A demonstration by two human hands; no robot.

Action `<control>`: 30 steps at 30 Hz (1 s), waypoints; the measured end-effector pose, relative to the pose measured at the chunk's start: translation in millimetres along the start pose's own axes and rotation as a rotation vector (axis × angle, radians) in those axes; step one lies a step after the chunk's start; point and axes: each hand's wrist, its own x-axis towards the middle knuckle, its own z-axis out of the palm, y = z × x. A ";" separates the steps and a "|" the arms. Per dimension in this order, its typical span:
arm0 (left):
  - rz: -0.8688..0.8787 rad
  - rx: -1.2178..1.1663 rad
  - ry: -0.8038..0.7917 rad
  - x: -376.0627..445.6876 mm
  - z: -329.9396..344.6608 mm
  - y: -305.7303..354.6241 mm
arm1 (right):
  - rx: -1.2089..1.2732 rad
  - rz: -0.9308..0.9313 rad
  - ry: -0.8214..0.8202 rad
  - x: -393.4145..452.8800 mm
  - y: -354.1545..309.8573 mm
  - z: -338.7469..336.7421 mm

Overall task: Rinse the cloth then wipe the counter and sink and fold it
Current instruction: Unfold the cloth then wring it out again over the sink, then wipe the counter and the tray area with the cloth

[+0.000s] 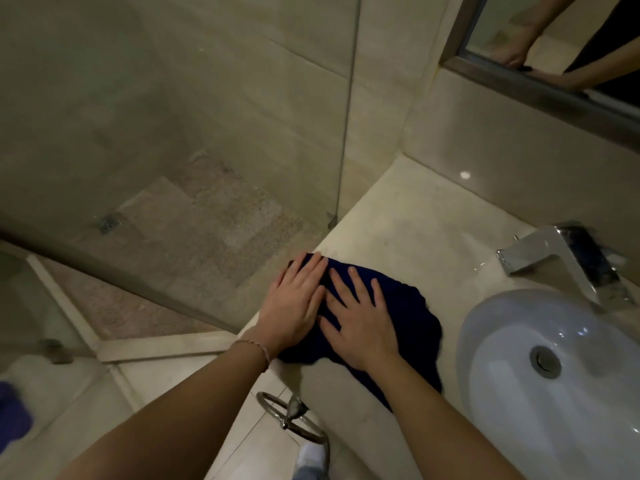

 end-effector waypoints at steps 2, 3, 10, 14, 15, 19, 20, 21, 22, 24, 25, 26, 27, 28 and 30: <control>0.018 0.014 -0.074 3.5 2.1 -3.8 | 0.039 -0.026 -0.003 5.1 9.7 -4.9; 0.004 0.011 -0.088 4.4 2.4 -5.8 | 0.067 0.002 0.013 2.8 10.6 -5.7; -0.002 0.171 -0.124 -2.9 3.6 -0.9 | 0.054 0.351 0.120 -39.6 20.1 -0.3; -0.011 0.161 -0.119 -10.4 7.5 0.6 | 0.010 0.349 0.090 -45.7 19.9 1.6; -0.009 0.157 -0.106 -14.1 8.6 0.7 | 0.004 0.351 0.089 -49.3 17.3 3.4; -0.030 0.172 -0.111 -38.1 14.0 0.6 | -0.004 0.352 0.093 -68.1 3.2 8.7; -0.032 0.175 -0.105 -45.2 14.5 1.2 | -0.001 0.349 0.088 -73.2 -0.8 10.1; -0.034 0.182 -0.106 -52.4 15.3 2.3 | 0.003 0.348 0.086 -79.5 -4.7 11.9; -0.038 0.192 -0.114 -59.6 16.1 3.4 | 0.009 0.345 0.084 -86.2 -8.6 14.1; -0.057 0.208 -0.136 -73.0 20.0 6.4 | 0.024 0.331 0.070 -100.0 -14.5 17.5; -0.069 0.202 -0.135 -80.0 22.1 9.7 | 0.027 0.322 0.067 -106.8 -16.6 18.8; -0.076 0.190 -0.127 -86.0 23.6 15.0 | 0.027 0.319 0.069 -113.8 -18.0 20.3; -0.080 0.182 -0.122 -91.4 24.9 21.4 | 0.028 0.317 0.069 -120.4 -18.8 21.6; -0.088 0.184 -0.124 -95.7 25.3 27.8 | 0.032 0.311 0.061 -125.7 -19.5 22.6; -0.109 0.217 -0.105 -102.0 29.6 44.2 | 0.035 0.279 0.047 -135.6 -16.9 23.2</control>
